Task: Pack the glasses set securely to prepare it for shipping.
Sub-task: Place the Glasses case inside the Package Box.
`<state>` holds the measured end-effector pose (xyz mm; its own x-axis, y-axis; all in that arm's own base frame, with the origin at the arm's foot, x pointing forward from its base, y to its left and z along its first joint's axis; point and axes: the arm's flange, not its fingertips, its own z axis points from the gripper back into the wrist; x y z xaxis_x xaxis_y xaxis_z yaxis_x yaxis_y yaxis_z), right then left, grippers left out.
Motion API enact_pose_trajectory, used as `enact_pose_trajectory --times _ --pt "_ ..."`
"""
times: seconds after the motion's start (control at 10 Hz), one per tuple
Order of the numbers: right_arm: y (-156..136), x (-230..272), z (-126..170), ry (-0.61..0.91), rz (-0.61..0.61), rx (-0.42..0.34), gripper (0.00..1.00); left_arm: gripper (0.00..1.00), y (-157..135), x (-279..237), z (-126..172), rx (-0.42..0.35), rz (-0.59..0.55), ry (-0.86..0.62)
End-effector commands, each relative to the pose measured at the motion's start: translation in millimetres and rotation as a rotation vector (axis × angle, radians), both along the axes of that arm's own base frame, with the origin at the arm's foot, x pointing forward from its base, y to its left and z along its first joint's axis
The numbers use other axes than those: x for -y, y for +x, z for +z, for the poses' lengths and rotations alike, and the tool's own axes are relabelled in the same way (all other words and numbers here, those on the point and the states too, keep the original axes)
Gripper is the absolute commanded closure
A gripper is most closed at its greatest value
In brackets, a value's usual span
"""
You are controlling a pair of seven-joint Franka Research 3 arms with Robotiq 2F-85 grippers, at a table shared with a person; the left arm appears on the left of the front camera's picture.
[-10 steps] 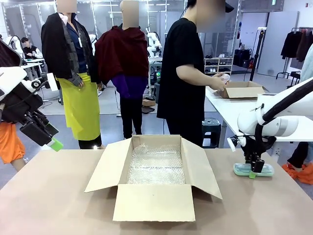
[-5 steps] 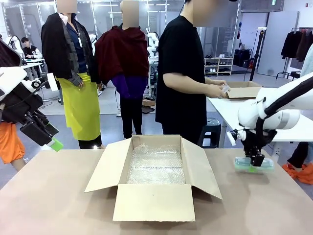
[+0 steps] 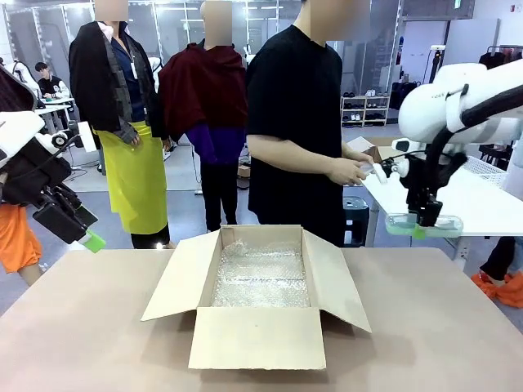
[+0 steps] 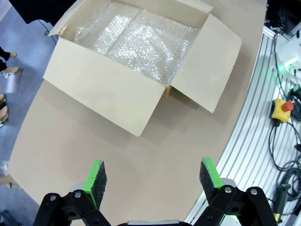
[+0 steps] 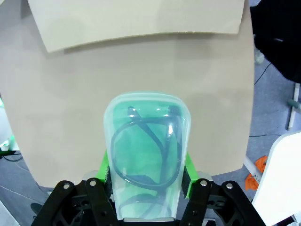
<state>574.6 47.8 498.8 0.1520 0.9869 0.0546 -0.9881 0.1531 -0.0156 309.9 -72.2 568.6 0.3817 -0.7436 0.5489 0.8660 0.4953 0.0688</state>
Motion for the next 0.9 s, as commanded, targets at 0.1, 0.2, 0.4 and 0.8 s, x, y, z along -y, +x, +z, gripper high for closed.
enact_pose_trajectory --times 0.1,0.2,0.4,0.8 --pt "14 -72 18 0.0 0.033 -0.026 0.57 0.0 -1 -3 0 -0.002 -0.022 -0.002" --pt "18 -130 23 -0.005 0.043 -0.039 0.57 0.0 -1 -3 0 -0.002 -0.022 -0.002" --pt "24 -219 12 0.006 0.003 -0.033 0.57 0.0 -1 -3 0 -0.002 -0.022 -0.002" --pt "41 -334 -28 -0.013 0.016 -0.019 0.57 0.0 -1 -3 0 -0.002 -0.022 -0.002"
